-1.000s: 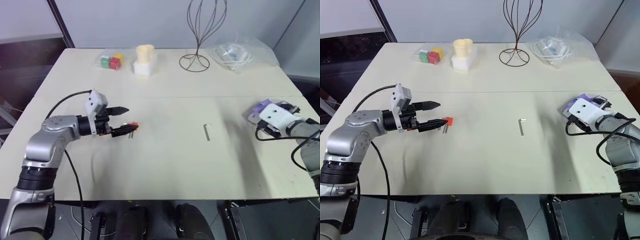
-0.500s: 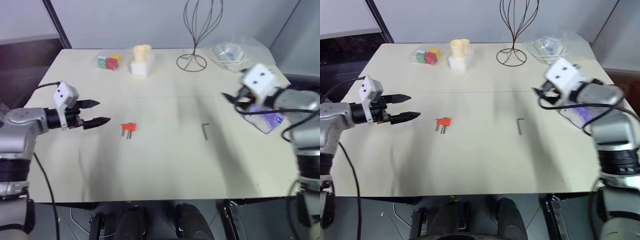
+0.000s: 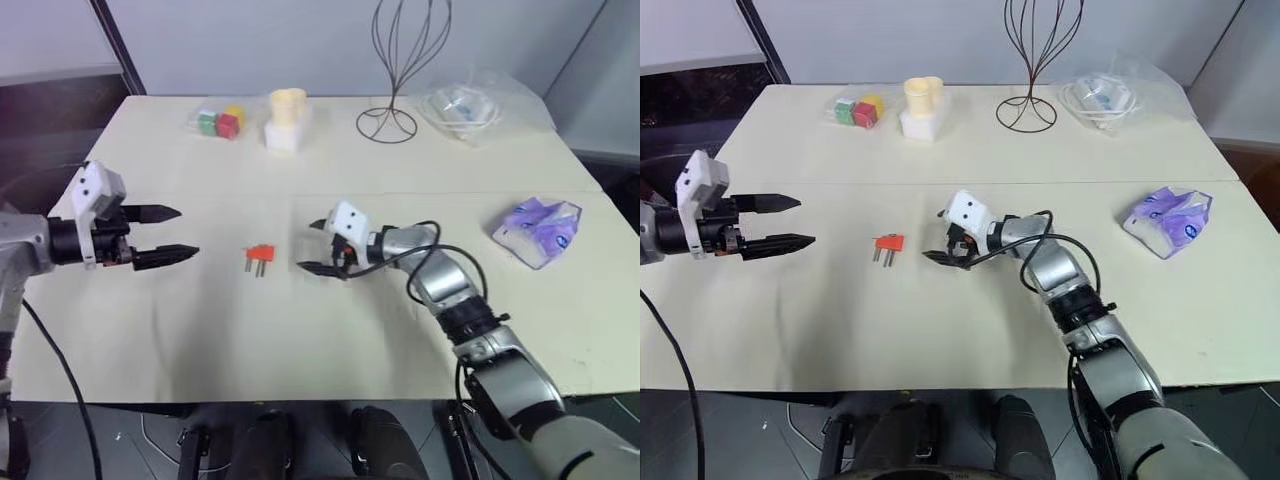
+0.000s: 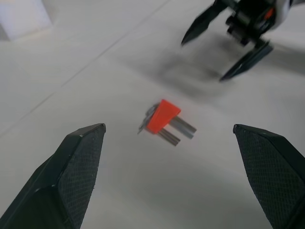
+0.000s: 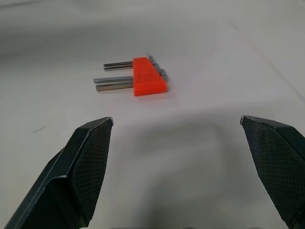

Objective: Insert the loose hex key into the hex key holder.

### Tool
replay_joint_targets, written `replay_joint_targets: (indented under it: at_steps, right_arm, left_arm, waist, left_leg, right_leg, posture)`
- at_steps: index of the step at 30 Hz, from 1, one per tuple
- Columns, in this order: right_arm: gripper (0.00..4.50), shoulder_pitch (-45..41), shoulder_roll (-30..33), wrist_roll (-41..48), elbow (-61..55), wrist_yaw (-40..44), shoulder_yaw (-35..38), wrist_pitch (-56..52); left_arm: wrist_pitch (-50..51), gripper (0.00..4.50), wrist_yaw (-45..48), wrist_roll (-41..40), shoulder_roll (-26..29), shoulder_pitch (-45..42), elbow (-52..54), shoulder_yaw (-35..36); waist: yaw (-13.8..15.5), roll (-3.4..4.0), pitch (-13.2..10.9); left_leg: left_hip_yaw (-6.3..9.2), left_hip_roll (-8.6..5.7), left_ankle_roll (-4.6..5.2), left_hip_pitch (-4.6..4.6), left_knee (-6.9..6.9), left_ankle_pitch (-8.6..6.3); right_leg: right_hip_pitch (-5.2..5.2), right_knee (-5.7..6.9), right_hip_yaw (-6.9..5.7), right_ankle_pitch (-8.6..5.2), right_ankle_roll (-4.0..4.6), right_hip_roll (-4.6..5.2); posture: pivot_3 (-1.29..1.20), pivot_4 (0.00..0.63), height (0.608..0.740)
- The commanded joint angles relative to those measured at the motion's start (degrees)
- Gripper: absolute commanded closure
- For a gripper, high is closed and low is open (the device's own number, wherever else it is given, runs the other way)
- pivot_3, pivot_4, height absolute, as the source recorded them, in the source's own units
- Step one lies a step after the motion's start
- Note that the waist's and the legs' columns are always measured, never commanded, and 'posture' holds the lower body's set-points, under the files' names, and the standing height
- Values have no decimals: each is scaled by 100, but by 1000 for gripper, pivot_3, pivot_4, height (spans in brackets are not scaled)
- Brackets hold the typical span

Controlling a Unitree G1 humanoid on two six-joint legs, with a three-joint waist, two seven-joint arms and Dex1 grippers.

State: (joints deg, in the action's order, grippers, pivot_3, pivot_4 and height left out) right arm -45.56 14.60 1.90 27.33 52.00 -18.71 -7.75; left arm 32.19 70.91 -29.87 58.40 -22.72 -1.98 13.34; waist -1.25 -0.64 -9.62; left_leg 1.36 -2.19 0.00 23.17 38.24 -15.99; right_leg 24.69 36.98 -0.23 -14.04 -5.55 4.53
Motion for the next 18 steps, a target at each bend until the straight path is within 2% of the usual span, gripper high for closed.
replay_joint_targets:
  at_steps: [1, 10, 18]
  right_arm:
    - [51, -430, -415, -117, 848, -26, -15, 734]
    - [51, -1165, -1105, -415, 2807, -105, 84, 1861]
    - [51, -1742, -1501, -696, 4002, -297, 167, 2170]
  left_arm:
    - [163, 0, -225, -227, -21, 229, 476, 373]
    - [456, 0, -592, -529, -105, 773, 1082, 652]
    - [454, 0, -448, -471, 112, 1191, 1287, 679]
  waist:
    - [-26, 0, 0]
    - [-133, 1, 0]
    - [-147, 3, -2]
  left_leg:
    - [1, 1, -2, -1, -2, 1]
    - [11, 3, -45, -3, -11, 24]
    - [13, 4, -59, -3, -24, 31]
  right_leg:
    - [3, 3, 0, 0, 0, -1]
    - [16, 10, 4, 0, 1, 1]
    - [25, 11, 6, -1, 2, 5]
  posture:
    - [0, 150, 740]
    - [0, 150, 740]
    - [0, 150, 740]
